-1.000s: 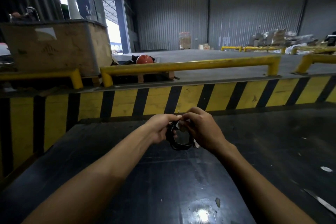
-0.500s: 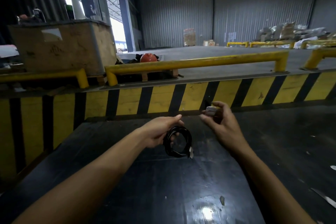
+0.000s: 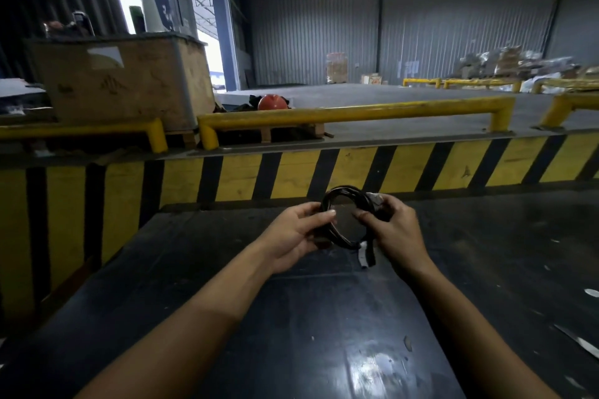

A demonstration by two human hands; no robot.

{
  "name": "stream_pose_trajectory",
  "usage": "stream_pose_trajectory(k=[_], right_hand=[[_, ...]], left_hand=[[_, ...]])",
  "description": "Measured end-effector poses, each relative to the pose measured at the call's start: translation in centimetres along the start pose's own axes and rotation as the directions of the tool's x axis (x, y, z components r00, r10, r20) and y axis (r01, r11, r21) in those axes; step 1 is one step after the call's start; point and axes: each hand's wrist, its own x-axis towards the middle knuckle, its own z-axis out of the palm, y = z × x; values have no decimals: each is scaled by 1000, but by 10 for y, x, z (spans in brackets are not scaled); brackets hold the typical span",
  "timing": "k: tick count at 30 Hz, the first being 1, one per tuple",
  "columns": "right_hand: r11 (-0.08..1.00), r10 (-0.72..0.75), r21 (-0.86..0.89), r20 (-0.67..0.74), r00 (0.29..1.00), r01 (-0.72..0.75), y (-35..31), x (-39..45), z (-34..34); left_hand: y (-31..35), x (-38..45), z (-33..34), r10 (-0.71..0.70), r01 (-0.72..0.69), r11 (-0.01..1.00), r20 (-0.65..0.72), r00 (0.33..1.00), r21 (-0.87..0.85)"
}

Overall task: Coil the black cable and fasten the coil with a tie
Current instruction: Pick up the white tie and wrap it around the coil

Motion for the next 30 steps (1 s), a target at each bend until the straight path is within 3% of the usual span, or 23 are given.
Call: stream_pose_trajectory(k=[3, 8, 13, 20, 24, 30], right_hand=[[994, 61, 80, 128, 990, -71, -3, -8, 1], [964, 166, 210, -1, 986, -162, -13, -15, -20], [994, 11, -106, 193, 981, 10, -33, -36, -13], [990, 62, -141, 362, 930, -12, -35, -45, -5], [967, 47, -253, 275, 960, 26, -19, -40, -3], [879, -215, -415, 100, 971, 237, 0, -25, 4]], left_hand=[[4, -7, -7, 27, -29, 998, -34, 999, -47], [-1, -12, -20, 46, -47, 999, -94, 994, -6], [-17, -12, -15, -35, 30, 998, -99, 994, -48], [-25, -2, -13, -50, 47, 995, -32, 998, -87], [-35, 4, -12, -40, 39, 999, -43, 998, -39], [-35, 18, -10, -18, 19, 1000, -69, 997, 14]])
